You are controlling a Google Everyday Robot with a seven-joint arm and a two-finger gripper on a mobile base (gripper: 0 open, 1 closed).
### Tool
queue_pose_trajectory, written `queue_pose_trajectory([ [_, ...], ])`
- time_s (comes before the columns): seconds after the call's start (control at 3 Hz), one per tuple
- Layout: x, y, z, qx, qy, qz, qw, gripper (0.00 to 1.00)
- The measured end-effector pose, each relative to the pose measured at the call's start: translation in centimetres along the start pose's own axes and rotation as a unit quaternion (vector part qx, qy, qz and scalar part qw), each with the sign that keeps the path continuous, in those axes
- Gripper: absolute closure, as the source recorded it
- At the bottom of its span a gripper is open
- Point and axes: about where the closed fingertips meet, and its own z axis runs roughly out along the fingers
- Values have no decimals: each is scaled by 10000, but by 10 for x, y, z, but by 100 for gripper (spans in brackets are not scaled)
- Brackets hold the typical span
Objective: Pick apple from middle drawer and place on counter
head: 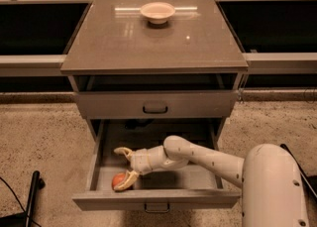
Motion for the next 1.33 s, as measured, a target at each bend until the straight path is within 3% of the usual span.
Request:
queue_pose_trajectory([
  [0.67,4,4,-8,52,85,75,9999,0],
  [1.0,23,4,-15,222,155,285,9992,0],
  [1.33,18,4,-16,224,155,287,9992,9],
])
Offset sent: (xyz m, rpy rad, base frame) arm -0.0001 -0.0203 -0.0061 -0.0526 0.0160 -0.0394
